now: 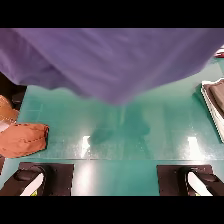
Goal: Fold the shirts.
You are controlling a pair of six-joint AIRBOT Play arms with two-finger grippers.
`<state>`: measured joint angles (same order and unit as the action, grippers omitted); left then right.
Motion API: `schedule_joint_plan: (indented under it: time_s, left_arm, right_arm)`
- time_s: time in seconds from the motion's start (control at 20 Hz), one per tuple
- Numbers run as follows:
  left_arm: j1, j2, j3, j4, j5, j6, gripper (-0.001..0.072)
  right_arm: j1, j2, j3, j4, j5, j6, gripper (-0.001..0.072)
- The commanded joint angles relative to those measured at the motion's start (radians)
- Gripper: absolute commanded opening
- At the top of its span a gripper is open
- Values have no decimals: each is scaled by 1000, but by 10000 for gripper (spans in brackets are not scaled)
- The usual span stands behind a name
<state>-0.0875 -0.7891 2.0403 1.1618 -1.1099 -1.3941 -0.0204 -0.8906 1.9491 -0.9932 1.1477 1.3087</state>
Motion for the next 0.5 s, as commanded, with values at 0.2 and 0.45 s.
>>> schedule_joint_plan:
  time_s: [0.2, 0.45]
  left_arm:
    - [1, -39, -305, 1, -369, -3, 24]
    - [1, -120, -821, 13, -185, 40, 25]
  right_arm:
    - [13, -245, 74, -5, 221, 63, 14]
    - [159, -539, -172, -56, 211, 62, 14]
